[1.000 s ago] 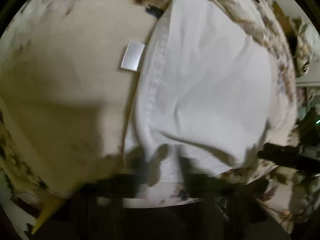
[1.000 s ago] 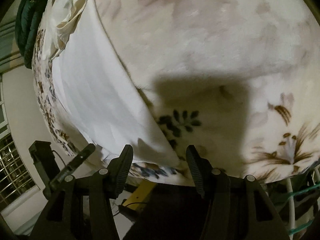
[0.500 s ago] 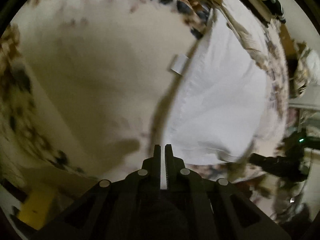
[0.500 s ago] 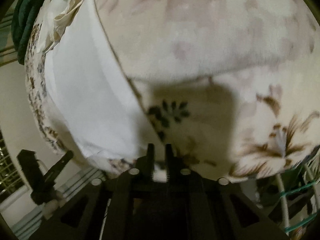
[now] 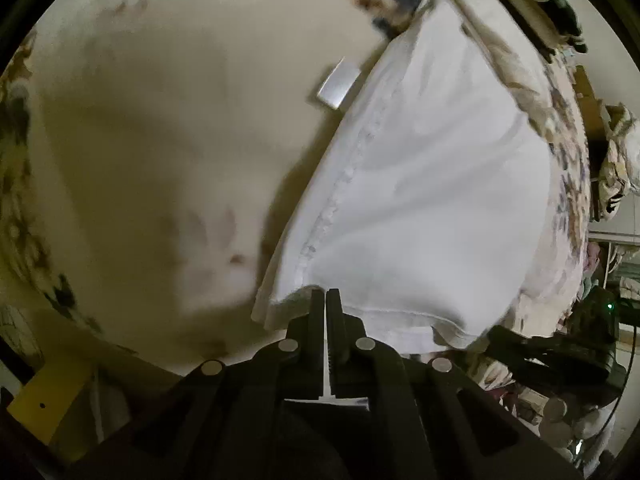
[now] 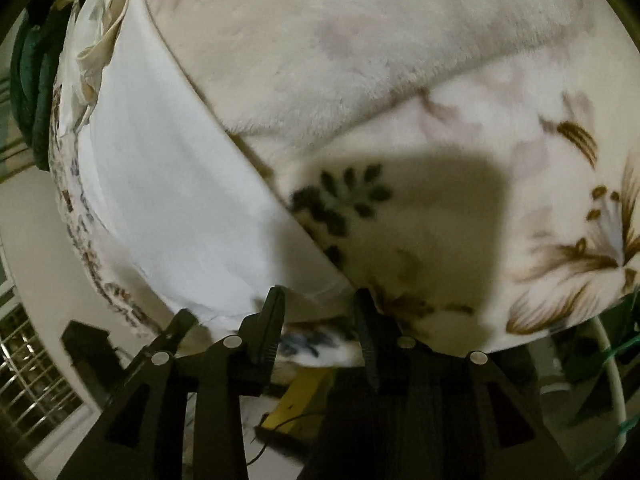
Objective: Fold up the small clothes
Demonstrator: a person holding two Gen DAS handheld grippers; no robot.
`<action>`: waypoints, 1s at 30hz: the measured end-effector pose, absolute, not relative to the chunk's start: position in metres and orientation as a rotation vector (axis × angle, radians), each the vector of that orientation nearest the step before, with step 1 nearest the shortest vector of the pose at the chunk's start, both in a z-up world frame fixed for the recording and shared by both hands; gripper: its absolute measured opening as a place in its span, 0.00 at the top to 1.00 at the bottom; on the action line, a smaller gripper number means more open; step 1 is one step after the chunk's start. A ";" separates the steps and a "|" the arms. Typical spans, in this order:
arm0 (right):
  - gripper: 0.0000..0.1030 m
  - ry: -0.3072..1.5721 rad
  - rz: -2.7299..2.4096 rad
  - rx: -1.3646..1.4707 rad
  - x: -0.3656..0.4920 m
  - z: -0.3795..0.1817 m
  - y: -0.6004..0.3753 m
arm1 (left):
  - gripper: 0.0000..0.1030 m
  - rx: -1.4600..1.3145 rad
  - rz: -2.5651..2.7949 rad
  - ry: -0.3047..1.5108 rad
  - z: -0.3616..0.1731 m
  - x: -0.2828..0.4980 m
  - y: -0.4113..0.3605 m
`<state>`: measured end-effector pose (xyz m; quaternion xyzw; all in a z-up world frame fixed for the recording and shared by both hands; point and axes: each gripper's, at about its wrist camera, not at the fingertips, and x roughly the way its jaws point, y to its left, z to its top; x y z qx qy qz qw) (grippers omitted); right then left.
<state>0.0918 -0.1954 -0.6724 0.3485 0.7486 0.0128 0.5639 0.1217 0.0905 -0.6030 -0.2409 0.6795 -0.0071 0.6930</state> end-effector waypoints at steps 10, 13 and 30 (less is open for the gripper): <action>0.96 1.745 0.005 0.779 0.090 -0.657 -0.211 | 0.99 -0.593 -0.038 1.495 -0.591 0.120 0.122; 0.95 1.765 0.019 0.740 0.096 -0.660 -0.211 | 0.92 -0.656 -0.081 1.533 -0.599 0.120 0.120; 0.89 1.774 0.048 0.674 0.098 -0.662 -0.190 | 1.00 -0.529 -0.005 1.491 -0.593 0.115 0.095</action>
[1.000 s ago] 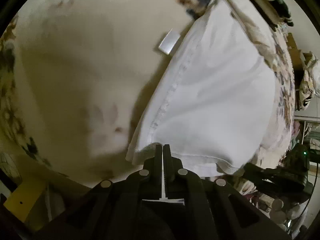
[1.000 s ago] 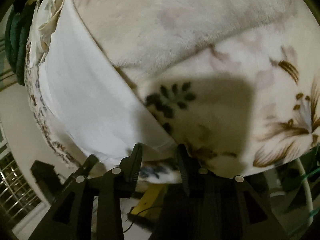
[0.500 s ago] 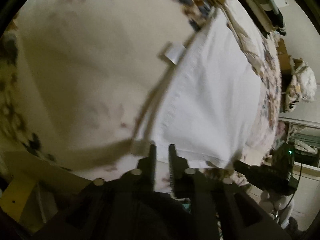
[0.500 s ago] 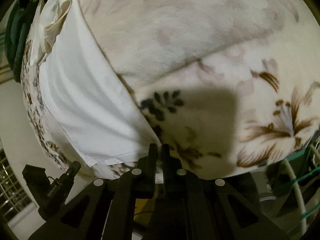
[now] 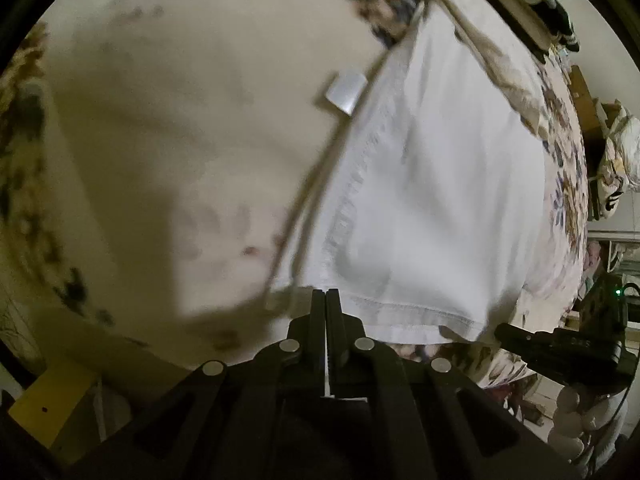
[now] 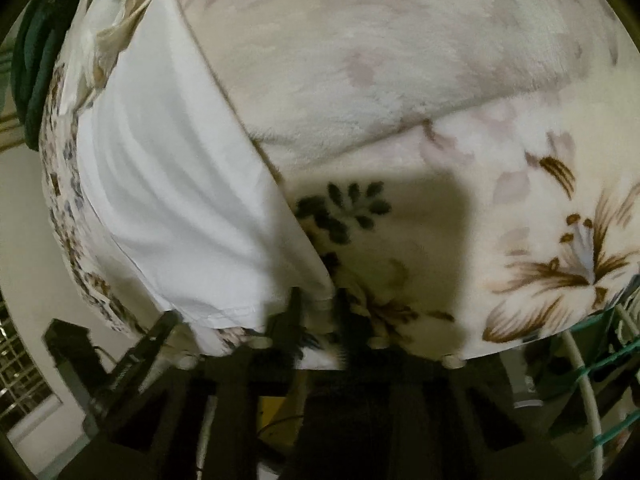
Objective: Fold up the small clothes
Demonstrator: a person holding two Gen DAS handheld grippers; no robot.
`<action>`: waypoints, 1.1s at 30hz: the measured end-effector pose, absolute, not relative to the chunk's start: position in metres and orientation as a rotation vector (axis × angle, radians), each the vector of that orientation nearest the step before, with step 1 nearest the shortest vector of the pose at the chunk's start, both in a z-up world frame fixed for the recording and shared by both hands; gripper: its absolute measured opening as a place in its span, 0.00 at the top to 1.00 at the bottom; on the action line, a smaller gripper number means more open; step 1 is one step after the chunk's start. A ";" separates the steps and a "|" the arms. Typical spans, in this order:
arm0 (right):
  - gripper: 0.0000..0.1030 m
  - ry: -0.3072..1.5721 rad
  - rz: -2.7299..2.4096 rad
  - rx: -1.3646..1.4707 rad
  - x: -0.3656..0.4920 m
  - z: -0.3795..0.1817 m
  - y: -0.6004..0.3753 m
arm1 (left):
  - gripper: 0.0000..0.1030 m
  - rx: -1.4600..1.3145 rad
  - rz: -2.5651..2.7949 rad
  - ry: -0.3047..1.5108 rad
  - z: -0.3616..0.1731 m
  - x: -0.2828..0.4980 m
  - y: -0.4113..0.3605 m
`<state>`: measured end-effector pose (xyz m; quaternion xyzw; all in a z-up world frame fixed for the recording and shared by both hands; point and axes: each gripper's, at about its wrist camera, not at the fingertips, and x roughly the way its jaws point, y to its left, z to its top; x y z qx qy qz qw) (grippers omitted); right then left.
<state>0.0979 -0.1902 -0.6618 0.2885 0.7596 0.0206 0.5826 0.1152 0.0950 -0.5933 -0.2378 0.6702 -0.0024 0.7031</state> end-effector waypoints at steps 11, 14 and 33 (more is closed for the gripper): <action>0.82 1.791 0.063 0.692 0.101 -0.664 -0.192 | 0.62 -0.582 -0.076 1.538 -0.605 0.121 0.100; 0.82 1.791 0.061 0.689 0.102 -0.664 -0.194 | 0.64 -0.541 -0.055 1.556 -0.617 0.125 0.087; 0.82 1.804 0.059 0.662 0.100 -0.664 -0.192 | 0.95 -0.568 -0.079 1.542 -0.595 0.116 0.123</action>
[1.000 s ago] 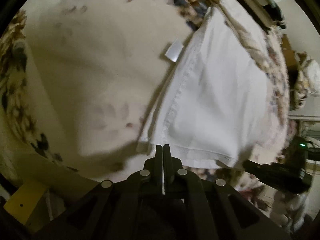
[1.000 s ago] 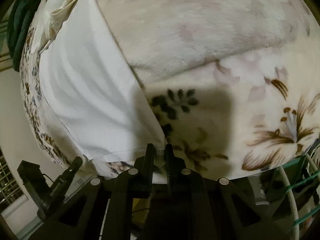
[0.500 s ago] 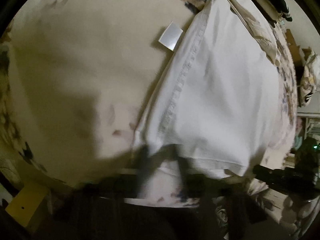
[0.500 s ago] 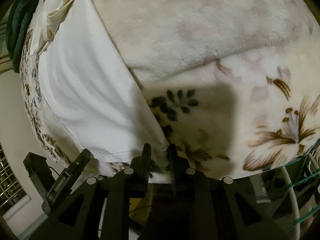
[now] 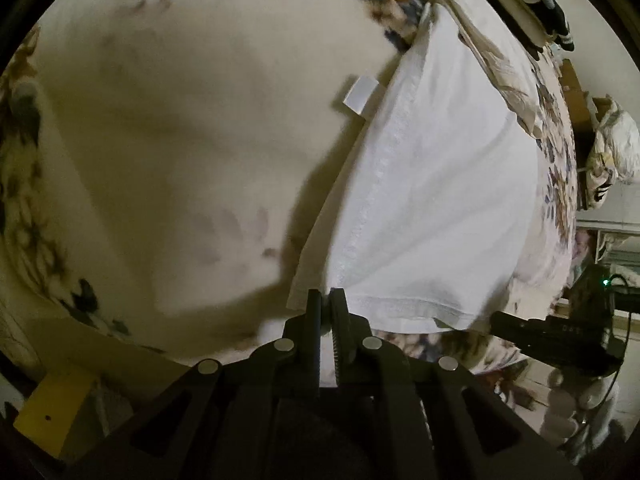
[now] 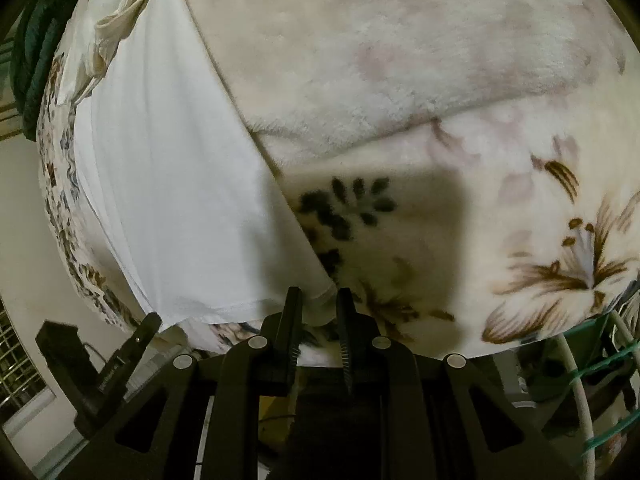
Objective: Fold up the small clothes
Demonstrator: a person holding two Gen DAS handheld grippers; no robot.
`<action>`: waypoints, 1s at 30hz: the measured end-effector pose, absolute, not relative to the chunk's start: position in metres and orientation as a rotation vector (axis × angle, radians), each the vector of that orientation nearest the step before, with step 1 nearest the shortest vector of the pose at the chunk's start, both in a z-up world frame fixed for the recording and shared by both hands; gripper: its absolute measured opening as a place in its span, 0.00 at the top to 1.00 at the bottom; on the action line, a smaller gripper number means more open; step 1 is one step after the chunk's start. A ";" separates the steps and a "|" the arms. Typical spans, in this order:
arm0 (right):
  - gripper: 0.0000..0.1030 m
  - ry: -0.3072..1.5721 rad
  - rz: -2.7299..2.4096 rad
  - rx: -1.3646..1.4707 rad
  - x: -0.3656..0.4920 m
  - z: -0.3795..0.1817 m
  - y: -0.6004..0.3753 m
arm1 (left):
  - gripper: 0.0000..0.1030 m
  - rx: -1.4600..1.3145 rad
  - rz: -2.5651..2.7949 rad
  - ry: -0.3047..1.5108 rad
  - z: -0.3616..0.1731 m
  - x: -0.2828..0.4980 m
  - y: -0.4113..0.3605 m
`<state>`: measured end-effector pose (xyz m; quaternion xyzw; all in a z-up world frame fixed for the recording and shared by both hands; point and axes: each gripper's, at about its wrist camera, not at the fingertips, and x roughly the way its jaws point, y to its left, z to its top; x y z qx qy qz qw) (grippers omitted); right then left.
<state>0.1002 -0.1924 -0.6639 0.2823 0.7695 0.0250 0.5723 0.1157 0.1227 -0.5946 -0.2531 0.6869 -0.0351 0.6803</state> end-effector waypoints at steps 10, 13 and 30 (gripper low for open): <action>0.55 1.816 0.109 0.697 0.102 -0.684 -0.195 | 0.51 -0.645 -0.137 1.517 -0.621 0.128 0.113; 0.55 1.796 0.106 0.708 0.102 -0.685 -0.194 | 0.61 -0.569 -0.137 1.477 -0.613 0.129 0.104; 0.94 1.590 0.248 1.035 0.132 -0.599 -0.222 | 0.94 -0.799 -0.132 1.320 -0.510 0.171 0.118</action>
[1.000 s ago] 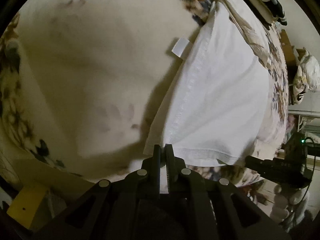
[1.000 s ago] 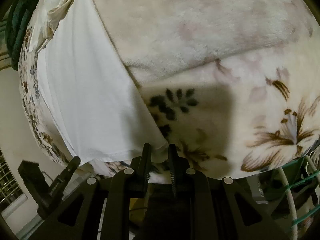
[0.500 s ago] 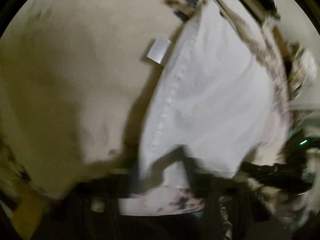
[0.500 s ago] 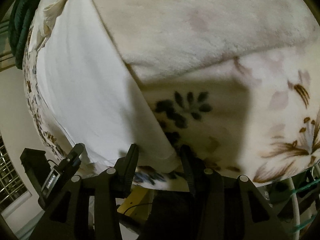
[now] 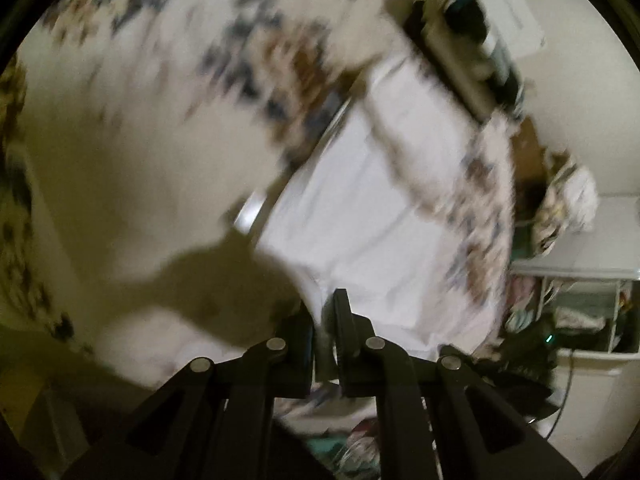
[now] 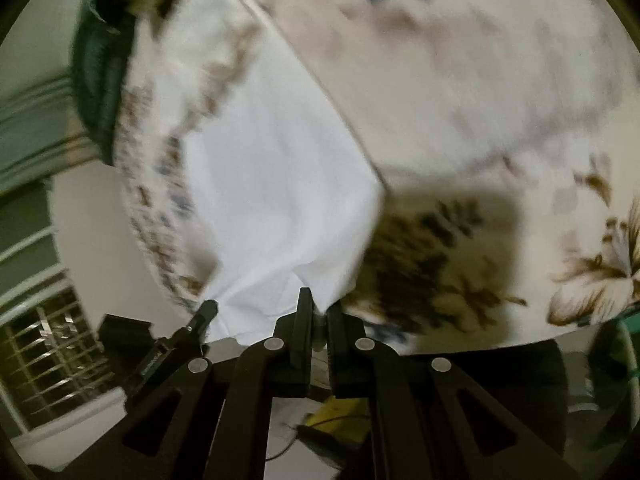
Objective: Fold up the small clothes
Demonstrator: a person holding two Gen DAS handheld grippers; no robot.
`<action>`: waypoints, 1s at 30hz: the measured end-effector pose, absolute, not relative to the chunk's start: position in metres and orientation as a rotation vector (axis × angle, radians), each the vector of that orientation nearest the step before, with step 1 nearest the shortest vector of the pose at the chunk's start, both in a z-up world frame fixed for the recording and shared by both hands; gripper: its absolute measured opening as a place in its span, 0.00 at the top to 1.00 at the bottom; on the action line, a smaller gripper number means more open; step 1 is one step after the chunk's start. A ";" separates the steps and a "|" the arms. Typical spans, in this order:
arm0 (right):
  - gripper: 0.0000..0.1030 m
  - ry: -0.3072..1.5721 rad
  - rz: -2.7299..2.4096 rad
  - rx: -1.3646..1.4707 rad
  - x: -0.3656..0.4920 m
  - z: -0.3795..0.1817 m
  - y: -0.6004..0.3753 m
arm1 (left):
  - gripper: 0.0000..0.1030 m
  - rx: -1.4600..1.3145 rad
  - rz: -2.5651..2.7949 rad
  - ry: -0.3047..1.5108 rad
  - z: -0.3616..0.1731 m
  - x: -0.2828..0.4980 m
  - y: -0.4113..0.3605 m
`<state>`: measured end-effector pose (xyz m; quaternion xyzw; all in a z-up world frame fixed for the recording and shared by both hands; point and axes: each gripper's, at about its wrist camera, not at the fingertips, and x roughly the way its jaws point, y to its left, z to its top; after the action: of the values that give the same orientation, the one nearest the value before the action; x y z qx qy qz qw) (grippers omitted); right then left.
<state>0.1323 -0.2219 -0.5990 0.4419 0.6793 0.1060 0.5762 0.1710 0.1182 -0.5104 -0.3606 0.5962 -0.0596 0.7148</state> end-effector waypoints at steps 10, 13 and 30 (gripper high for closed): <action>0.94 1.335 0.299 1.054 0.288 -0.543 -0.239 | 0.94 -0.791 -0.218 1.104 -0.486 0.331 0.111; 0.94 1.292 0.271 1.017 0.339 -0.546 -0.243 | 0.93 -0.771 -0.247 1.102 -0.498 0.388 0.106; 0.42 1.301 0.134 0.973 0.438 -0.597 -0.277 | 0.47 -0.753 -0.202 1.222 -0.556 0.466 0.137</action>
<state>0.4382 -0.2769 -0.5971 0.4343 0.5808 0.0596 0.6860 0.4659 0.1375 -0.5564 -0.3444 0.5588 -0.0922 0.7487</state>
